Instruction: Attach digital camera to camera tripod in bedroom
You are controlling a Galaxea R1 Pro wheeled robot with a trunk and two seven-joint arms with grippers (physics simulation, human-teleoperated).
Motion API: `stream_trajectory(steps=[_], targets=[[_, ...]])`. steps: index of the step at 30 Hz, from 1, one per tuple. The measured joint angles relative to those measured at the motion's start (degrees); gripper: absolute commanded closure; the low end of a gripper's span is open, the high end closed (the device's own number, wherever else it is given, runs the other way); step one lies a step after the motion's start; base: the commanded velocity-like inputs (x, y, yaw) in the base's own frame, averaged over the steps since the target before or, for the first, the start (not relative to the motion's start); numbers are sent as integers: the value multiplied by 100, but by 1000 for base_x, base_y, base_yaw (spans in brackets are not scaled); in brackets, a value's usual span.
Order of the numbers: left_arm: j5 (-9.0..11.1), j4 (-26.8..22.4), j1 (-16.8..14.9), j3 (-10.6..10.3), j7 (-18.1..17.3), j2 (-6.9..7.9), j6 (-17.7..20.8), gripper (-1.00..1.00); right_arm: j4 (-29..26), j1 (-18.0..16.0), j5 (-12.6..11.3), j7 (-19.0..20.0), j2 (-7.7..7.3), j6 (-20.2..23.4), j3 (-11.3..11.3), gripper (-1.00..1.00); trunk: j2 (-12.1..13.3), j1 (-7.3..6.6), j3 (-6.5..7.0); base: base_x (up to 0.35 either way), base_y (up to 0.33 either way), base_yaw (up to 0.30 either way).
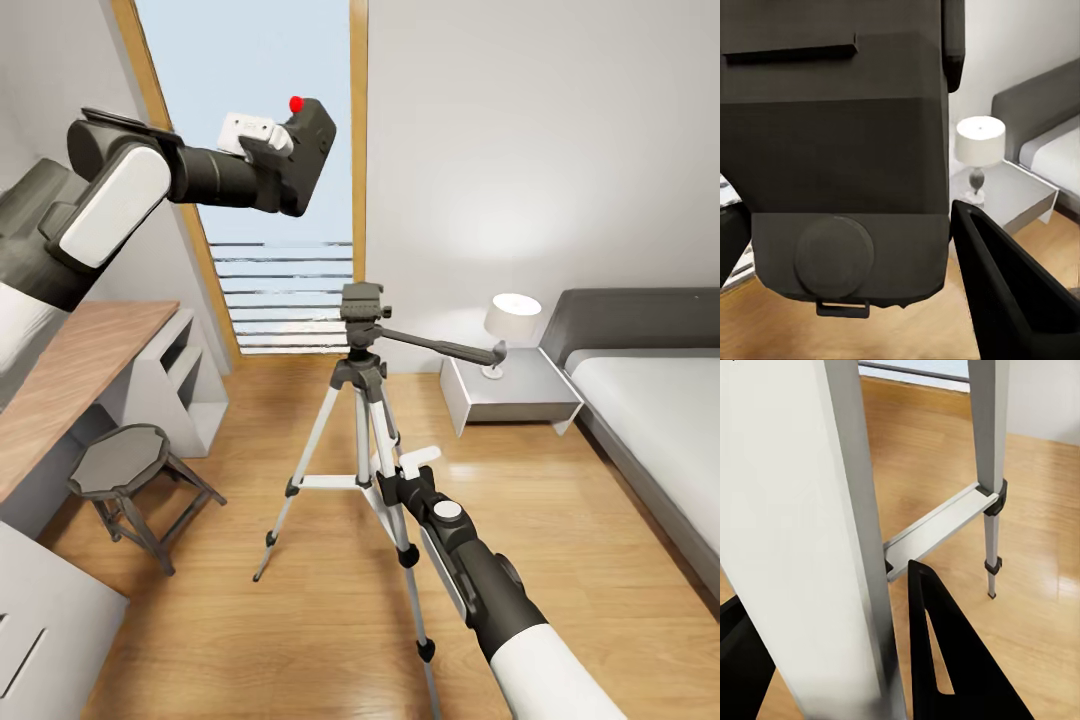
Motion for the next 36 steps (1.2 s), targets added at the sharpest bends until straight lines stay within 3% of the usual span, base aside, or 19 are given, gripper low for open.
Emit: stream_trajectory(steps=[5, 6, 8, 10, 11, 12, 14, 19, 22, 29, 36], targets=[[-27, 720, 16, -12, -675, -58, 45, 100, 2, -1, 3, 6, -4, -2, -2, 100, 0, 0, 0, 0, 0, 0], [-55, 933, 18, -17, -1098, -91, 47, 100, -4, 0, 5, 8, -6, 2, -2, 100, 1, 1, 0, 0, 0, 0], [-172, 1124, 16, -18, -1547, -129, 34, 100, -4, 2, 3, 3, -7, 4, -1, 100, 0, 0, 0, 0, 0, 0], [-513, 1378, 9, -18, -2117, -171, 3, 100, -3, 3, -1, 1, -8, 3, 0, 100, 0, 0, 0, 0, 0, 0], [-824, 1526, 3, -13, -2409, -199, -17, 100, -4, 4, -1, 14, -10, -3, -6, 100, 0, 0, 0, 0, 0, 0], [-1304, 1701, -8, -5, -2776, -285, -33, 100, -10, 4, 47, 65, -15, -21, -12, 100, 1, 1, 0, 0, 0, 0], [-1733, 1830, -15, 3, -3148, -408, -37, 100, -3, 5, 97, 149, -18, -71, -14, 100, 0, 1, 0, 0, 0, 0], [-2479, 2139, -21, 18, -3863, -600, -135, 100, -2, 6, 121, 284, -17, -28, -18, 100, 3, 1, -1, 0, 0, 0], [-2755, 2314, -29, 27, -4257, -681, -421, 100, -47, 4, 132, 315, -15, -28, -13, 100, 3, 2, 0, 0, 0, 0], [-2959, 3021, -123, 44, -5200, -730, -1021, 100, -98, 6, 140, 334, -17, -29, -22, 100, 2, 1, 0, 0, 0, 0], [-2965, 3666, -387, 55, -5707, -807, -1205, 100, -171, 8, 135, 336, -26, -17, -22, 100, 2, 1, 0, 0, 0, 0]])
